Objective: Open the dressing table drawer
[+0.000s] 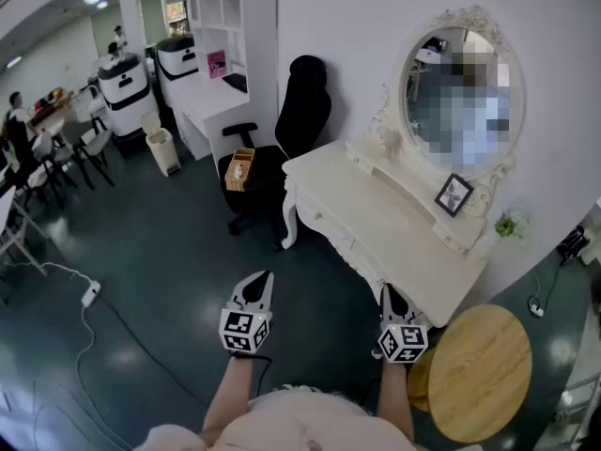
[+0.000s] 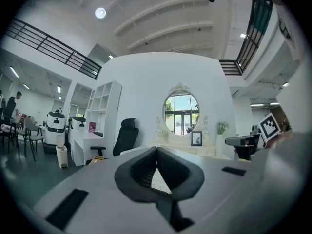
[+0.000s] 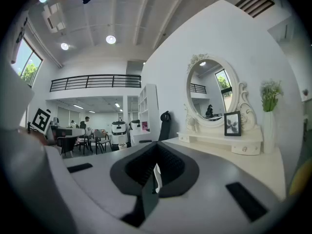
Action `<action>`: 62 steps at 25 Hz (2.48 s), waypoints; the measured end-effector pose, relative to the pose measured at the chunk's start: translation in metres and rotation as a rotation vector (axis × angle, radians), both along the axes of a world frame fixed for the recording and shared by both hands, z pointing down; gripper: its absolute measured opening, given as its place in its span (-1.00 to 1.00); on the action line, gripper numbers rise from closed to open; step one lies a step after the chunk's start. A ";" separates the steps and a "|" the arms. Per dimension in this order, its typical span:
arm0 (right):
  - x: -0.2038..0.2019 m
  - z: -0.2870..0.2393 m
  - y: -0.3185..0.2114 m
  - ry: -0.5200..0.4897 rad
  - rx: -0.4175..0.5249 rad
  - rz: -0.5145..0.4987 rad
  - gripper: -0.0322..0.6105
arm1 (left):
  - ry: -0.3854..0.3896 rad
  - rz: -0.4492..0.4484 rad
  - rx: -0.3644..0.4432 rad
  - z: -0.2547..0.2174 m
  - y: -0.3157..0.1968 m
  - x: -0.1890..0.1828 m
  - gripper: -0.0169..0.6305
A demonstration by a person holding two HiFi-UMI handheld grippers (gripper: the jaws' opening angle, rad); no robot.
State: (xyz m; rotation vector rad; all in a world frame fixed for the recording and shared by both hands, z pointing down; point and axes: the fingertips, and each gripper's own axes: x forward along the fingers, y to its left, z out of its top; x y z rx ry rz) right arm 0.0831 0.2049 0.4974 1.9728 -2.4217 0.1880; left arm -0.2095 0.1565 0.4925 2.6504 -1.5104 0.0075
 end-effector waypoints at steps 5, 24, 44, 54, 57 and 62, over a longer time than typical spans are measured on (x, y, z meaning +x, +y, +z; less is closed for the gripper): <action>0.003 0.002 0.001 -0.001 0.002 0.005 -0.86 | 0.020 -0.003 0.000 0.002 0.002 0.001 -0.87; 0.001 0.002 0.011 -0.010 -0.011 0.014 -0.85 | 0.044 0.034 0.006 0.006 0.018 0.008 -0.86; -0.001 0.012 0.017 -0.041 -0.026 -0.002 -0.85 | 0.152 0.075 0.015 -0.001 0.027 -0.005 0.16; 0.008 0.009 0.008 -0.036 -0.002 -0.015 -0.85 | 0.120 0.048 0.015 0.002 0.027 0.001 0.16; 0.010 0.012 0.005 -0.037 -0.007 -0.025 -0.85 | 0.118 0.046 0.006 0.008 0.031 0.007 0.16; 0.016 0.021 -0.001 -0.044 -0.023 -0.026 -0.85 | 0.112 0.049 -0.023 0.019 0.028 0.014 0.16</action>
